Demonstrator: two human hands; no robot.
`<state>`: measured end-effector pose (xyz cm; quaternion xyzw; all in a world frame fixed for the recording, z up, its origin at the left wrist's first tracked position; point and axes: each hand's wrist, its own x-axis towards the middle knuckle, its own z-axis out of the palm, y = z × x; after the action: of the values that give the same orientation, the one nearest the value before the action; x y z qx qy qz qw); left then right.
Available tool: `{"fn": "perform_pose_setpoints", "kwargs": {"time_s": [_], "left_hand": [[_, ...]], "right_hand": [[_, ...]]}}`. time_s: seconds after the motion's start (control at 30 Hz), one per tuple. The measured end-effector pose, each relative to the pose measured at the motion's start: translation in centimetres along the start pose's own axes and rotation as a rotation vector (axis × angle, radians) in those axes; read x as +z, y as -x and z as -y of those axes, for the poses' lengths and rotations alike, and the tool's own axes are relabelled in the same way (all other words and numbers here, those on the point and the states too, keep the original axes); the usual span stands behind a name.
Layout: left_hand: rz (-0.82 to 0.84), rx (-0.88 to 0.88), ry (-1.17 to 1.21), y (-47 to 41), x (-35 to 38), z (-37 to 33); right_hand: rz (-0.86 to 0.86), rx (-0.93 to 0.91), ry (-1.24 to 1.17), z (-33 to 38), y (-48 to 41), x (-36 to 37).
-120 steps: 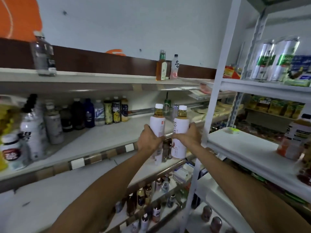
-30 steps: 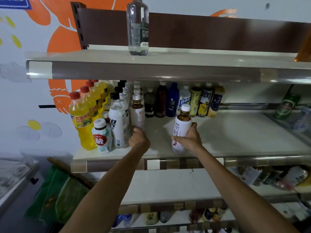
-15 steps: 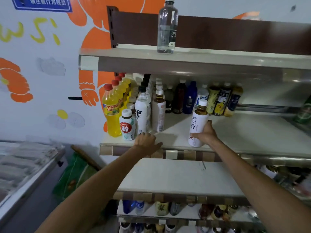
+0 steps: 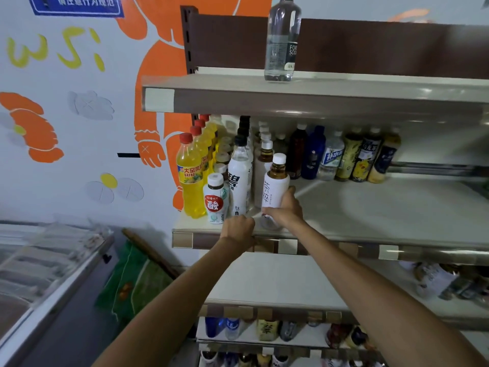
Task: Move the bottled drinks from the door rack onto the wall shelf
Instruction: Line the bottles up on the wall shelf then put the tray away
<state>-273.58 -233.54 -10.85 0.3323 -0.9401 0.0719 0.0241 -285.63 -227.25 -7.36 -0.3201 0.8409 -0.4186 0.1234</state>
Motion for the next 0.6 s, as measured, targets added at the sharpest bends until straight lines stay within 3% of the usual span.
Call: {"fn": "perform_pose_setpoints", "kwargs": {"time_s": [0.6], "left_hand": [[0.006, 0.008, 0.012, -1.9, -0.9, -0.3]], "right_hand": [[-0.052, -0.036, 0.073, 1.7, -1.2, 3.1]]}}
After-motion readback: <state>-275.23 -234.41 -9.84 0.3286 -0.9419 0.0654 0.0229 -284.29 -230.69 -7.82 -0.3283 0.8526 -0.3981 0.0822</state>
